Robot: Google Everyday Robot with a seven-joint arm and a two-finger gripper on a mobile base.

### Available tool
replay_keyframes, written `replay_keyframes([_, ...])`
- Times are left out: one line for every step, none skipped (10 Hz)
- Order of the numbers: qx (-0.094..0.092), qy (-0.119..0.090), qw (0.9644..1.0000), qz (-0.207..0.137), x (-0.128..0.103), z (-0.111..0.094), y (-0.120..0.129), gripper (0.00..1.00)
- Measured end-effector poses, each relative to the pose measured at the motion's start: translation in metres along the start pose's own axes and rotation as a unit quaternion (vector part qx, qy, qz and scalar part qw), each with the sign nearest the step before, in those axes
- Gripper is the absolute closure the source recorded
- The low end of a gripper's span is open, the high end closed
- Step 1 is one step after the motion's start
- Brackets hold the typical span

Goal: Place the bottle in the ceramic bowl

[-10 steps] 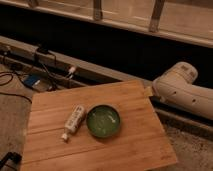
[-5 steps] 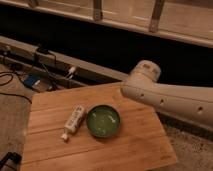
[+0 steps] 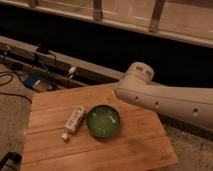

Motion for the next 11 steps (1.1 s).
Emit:
replay_keyframes([0.005,-0.001,0.9996,0.027,0.003,0.002,-0.005,0.20])
replay_keyframes([0.015,-0.006,0.9956,0.092,0.005,0.006,-0.011,0.20])
replay_keyframes([0.019,-0.008,0.9918,0.126,0.005,0.008,-0.012,0.20])
replay_keyframes([0.025,-0.013,0.9837,0.178,0.004,0.012,-0.012,0.20])
replay_keyframes([0.035,-0.014,0.9763,0.213,0.004,0.014,-0.014,0.20])
replay_keyframes([0.043,-0.016,0.9690,0.243,0.003,0.016,-0.014,0.20])
replay_keyframes([0.047,-0.018,0.9638,0.262,0.001,0.019,-0.013,0.20])
replay_keyframes([0.052,-0.020,0.9592,0.277,0.000,0.020,-0.013,0.20])
replay_keyframes([0.053,-0.021,0.9566,0.286,-0.001,0.020,-0.013,0.20])
replay_keyframes([0.053,-0.021,0.9560,0.288,-0.001,0.020,-0.013,0.20])
replay_keyframes([0.049,-0.022,0.9575,0.283,-0.003,0.021,-0.010,0.20])
